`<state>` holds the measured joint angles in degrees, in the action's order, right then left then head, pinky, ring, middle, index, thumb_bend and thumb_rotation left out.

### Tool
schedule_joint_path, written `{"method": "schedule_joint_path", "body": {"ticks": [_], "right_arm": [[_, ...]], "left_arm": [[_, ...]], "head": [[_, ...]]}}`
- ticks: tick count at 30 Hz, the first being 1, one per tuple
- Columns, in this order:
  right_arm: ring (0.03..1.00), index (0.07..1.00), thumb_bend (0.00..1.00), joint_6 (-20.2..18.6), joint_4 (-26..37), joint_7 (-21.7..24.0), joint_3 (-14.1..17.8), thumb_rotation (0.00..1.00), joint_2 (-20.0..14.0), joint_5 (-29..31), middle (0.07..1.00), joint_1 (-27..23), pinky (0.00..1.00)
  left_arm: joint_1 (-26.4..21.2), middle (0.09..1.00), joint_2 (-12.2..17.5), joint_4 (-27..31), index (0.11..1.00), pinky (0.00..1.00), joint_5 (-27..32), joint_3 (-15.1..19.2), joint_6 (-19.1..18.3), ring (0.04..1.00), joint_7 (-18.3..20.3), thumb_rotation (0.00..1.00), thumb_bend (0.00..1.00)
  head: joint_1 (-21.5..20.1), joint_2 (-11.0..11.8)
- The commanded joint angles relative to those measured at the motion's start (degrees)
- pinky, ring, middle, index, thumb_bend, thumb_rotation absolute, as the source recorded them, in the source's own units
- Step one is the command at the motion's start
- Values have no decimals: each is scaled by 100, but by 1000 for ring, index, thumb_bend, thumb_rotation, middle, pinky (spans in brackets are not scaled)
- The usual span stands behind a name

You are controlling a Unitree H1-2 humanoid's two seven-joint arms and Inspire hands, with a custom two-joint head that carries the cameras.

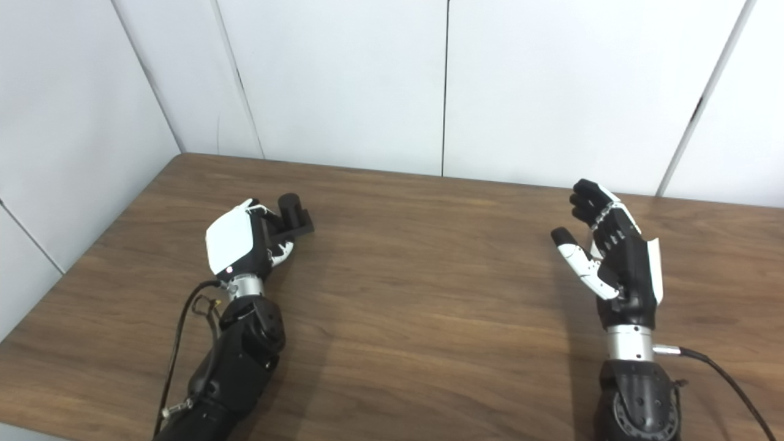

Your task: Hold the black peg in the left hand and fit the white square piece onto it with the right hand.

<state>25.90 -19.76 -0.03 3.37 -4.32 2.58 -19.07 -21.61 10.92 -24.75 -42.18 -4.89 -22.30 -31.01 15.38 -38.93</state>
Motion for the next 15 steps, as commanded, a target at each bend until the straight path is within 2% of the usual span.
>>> {"method": "schedule_joint_path", "body": {"ticks": [1, 3, 4, 7, 10, 15], "right_arm": [[799, 779, 655, -10, -310, -2, 49, 359, -88, -49, 812, 568, 793], [795, 780, 651, 17, -332, -23, 42, 360, -87, -84, 811, 558, 782], [796, 781, 644, 33, -342, -28, 37, 358, -88, -100, 812, 554, 780], [803, 778, 646, 33, -368, 16, 43, 344, -69, -8, 814, 535, 794], [800, 772, 654, 65, -428, 5, 46, 338, -64, -15, 810, 508, 789], [792, 777, 659, 75, -493, -50, 33, 374, -86, -113, 807, 461, 780]], "left_arm": [[70, 896, 19, -60, 496, 779, -100, -93, -144, 887, -58, 83, 517], [59, 914, 27, -72, 498, 772, -129, -107, -232, 895, -70, 86, 517], [55, 942, 26, -76, 666, 778, -133, -108, -264, 915, -79, 239, 688], [49, 965, 29, -94, 784, 781, -137, -109, -274, 931, -122, 341, 801], [35, 974, 34, -107, 809, 785, -141, -117, -305, 937, -129, 368, 825], [4, 967, 44, -127, 800, 778, -144, -145, -323, 935, -144, 376, 825]], "head": [[5, -7], [11, 0], [11, 0], [30, 11], [29, 15], [52, 23]]}}
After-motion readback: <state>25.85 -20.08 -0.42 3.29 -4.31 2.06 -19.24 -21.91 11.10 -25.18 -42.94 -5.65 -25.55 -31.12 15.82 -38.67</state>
